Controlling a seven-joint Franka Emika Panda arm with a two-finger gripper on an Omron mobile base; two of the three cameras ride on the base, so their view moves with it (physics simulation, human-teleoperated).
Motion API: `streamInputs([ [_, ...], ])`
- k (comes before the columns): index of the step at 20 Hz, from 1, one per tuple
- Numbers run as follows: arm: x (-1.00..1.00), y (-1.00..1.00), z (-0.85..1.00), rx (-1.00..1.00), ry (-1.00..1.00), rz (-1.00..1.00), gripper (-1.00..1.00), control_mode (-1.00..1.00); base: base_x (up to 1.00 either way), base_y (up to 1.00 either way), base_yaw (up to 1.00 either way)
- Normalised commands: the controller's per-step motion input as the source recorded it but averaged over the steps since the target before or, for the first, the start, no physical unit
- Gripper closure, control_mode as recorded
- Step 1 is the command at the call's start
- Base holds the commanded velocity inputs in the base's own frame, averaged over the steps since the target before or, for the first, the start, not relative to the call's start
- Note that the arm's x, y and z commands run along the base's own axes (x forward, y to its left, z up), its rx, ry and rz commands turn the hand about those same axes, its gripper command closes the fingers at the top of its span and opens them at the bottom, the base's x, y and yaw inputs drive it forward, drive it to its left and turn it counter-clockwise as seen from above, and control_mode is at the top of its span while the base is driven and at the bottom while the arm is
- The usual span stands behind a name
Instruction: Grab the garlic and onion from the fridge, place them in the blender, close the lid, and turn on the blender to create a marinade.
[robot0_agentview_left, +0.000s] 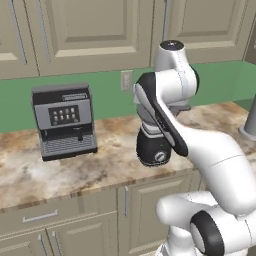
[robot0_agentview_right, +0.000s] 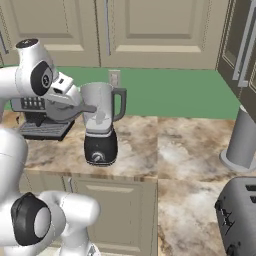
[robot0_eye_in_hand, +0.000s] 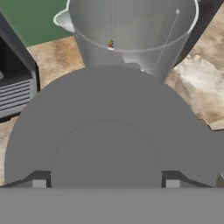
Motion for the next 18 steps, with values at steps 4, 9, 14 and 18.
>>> streamInputs([
  [4,0.79,-0.12,0.76,0.00,0.00,-0.06,1.00,-1.00,0.00,0.00,0.00],
  [9,0.27,-0.36,0.67,0.00,-0.06,0.00,1.00,-1.00,0.00,0.00,0.00],
  [14,0.27,-0.41,0.02,0.00,0.00,0.01,1.00,-1.00,0.00,0.00,0.00],
  [18,0.18,-0.26,-0.15,0.00,0.02,0.00,1.00,-1.00,0.00,0.00,0.00],
])
